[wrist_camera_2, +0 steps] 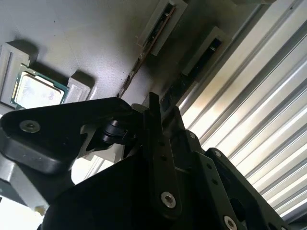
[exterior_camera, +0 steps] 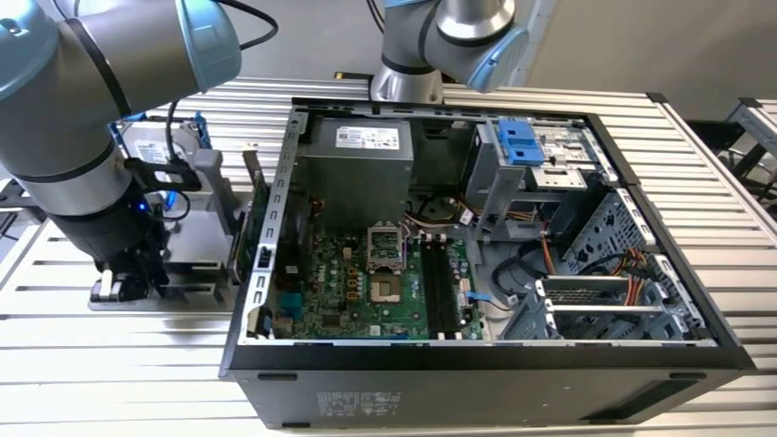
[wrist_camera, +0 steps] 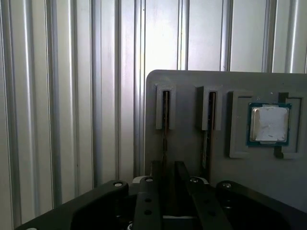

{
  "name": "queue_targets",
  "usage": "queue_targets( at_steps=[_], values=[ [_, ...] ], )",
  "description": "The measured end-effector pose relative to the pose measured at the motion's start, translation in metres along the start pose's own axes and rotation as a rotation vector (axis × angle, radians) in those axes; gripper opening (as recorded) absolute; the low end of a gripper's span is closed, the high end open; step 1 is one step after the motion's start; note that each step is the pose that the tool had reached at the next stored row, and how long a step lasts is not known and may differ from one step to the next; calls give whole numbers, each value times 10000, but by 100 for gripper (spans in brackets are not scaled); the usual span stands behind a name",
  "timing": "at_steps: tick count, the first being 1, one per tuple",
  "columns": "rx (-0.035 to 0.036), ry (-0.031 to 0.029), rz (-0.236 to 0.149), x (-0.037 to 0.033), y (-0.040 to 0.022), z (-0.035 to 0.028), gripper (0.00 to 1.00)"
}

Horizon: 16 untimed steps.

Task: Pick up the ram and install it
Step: 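Pick up the ram and move it above insertion slot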

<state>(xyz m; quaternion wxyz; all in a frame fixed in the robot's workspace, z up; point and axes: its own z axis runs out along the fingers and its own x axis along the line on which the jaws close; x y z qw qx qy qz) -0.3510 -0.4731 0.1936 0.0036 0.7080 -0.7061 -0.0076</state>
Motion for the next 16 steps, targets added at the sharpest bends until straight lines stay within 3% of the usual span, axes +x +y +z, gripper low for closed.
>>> queue_targets(
  at_steps=[16],
  values=[
    [-1,1,-4,1,1,-9,0]
  ],
)
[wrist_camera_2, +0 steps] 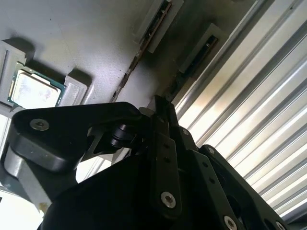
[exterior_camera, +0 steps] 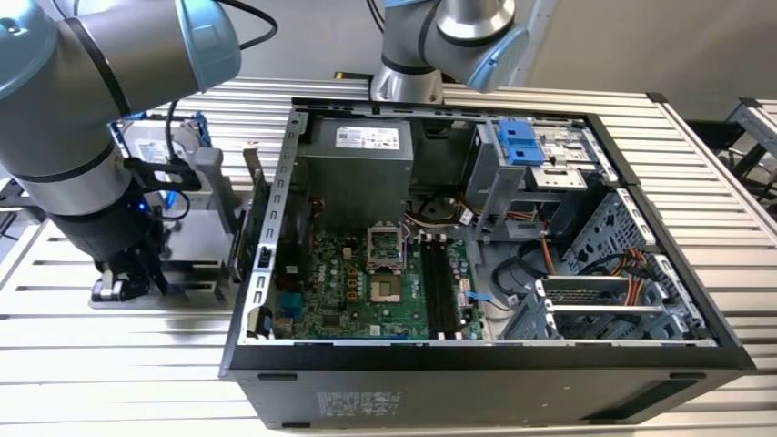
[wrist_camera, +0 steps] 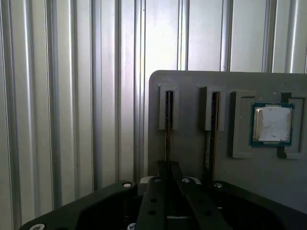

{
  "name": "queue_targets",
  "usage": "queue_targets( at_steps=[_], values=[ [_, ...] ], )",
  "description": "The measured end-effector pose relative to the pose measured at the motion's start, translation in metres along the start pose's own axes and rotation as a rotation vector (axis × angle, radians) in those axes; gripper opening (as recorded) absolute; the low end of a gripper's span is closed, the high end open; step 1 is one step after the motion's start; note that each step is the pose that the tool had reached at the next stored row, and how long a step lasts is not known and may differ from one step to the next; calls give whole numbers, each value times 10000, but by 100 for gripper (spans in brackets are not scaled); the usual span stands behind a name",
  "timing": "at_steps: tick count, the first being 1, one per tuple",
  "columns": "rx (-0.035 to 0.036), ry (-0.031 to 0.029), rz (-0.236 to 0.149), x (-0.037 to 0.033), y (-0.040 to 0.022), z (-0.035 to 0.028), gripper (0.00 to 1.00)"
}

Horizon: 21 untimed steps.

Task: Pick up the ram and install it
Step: 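Pick up the ram and move it above insertion slot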

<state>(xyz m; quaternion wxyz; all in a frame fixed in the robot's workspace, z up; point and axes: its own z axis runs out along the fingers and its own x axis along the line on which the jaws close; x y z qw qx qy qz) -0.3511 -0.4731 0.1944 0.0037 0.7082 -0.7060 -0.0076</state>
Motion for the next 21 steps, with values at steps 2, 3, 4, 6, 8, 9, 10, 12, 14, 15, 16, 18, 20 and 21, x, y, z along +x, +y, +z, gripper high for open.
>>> queue_targets(
  at_steps=[2,3,4,6,8,9,10,12,14,15,16,18,20,21],
  values=[
    [-1,0,9,-1,2,-81,0],
    [1,-1,9,-1,2,-126,0],
    [0,0,10,-2,3,-169,0],
    [2,-2,11,-2,4,-260,0],
    [1,-1,10,-3,6,-352,0],
    [1,-1,10,-3,7,-398,0],
    [-1,0,10,-3,8,-445,0],
    [1,-1,11,-4,9,-534,0],
    [1,-1,10,-4,10,-625,0],
    [1,-1,10,-4,11,-670,0],
    [1,0,11,-4,12,-715,0],
    [-1,0,10,-5,13,-809,0],
    [2,-2,10,-6,14,-898,0],
    [0,0,10,-6,15,-945,0]
  ],
)
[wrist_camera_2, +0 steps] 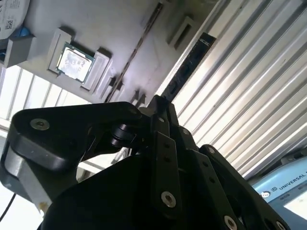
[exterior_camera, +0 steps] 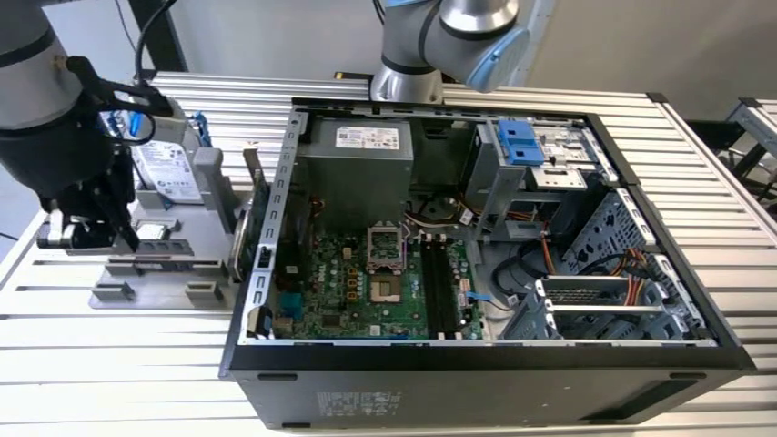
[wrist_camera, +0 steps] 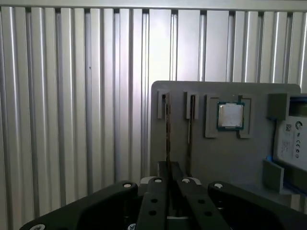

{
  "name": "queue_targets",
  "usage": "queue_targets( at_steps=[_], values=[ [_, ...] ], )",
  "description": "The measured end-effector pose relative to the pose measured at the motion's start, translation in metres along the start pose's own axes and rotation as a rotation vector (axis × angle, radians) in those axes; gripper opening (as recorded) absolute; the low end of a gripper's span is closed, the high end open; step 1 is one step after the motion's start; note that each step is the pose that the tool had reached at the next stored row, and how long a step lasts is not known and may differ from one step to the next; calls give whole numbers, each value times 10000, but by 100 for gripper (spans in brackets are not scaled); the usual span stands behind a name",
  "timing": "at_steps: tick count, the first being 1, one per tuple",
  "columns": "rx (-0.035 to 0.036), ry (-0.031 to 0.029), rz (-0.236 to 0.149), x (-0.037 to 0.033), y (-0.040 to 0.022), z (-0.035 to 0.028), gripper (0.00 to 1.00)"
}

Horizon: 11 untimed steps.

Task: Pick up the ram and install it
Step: 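Pick up the ram and move it above insertion slot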

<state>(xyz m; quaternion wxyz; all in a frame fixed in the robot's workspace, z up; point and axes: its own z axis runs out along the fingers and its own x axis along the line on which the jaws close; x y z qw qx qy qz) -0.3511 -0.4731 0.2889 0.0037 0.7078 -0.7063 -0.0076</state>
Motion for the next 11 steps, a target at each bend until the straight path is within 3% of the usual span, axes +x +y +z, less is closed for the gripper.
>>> queue_targets(
  at_steps=[11],
  values=[
    [0,0,0,-3,8,-499,0]
  ],
)
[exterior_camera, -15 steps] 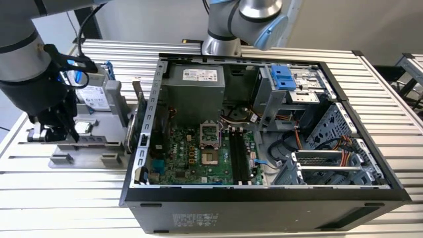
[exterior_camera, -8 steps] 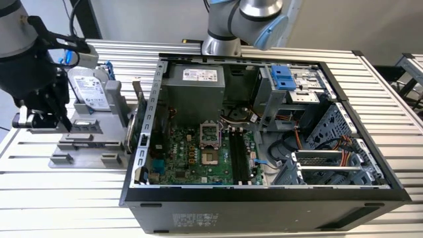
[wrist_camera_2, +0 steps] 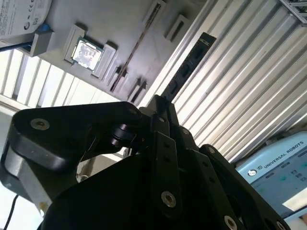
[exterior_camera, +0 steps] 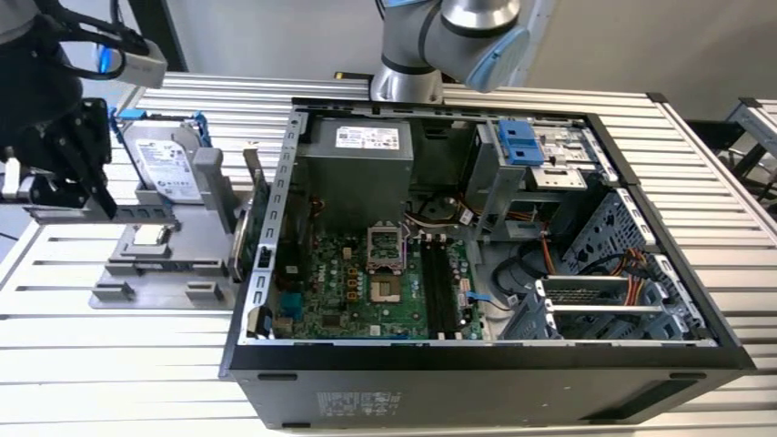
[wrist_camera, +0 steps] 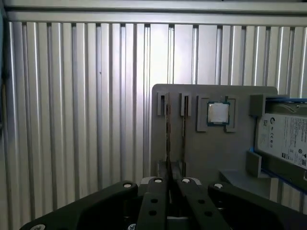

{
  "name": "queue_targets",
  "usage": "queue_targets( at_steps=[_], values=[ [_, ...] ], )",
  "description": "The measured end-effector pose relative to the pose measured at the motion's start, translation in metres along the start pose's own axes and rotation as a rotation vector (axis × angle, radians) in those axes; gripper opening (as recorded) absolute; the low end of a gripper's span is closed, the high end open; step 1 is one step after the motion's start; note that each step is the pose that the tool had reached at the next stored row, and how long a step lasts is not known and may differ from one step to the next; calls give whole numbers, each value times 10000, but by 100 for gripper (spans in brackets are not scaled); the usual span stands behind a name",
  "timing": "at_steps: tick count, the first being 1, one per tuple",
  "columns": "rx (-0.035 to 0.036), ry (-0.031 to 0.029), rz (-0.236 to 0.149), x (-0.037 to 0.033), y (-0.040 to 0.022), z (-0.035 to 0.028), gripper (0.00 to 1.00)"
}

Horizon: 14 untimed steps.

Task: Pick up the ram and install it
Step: 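Pick up the ram and move it above insertion slot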

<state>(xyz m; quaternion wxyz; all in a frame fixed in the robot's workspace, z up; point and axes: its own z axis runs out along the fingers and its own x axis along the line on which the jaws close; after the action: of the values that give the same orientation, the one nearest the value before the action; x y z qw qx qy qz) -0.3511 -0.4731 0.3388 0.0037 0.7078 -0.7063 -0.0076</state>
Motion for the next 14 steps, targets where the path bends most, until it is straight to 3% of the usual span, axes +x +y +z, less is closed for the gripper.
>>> queue_targets(
  at_steps=[13,14],
  values=[
    [1,-1,0,-4,9,-594,0],
    [1,1,-1,-3,10,-608,0]
  ],
)
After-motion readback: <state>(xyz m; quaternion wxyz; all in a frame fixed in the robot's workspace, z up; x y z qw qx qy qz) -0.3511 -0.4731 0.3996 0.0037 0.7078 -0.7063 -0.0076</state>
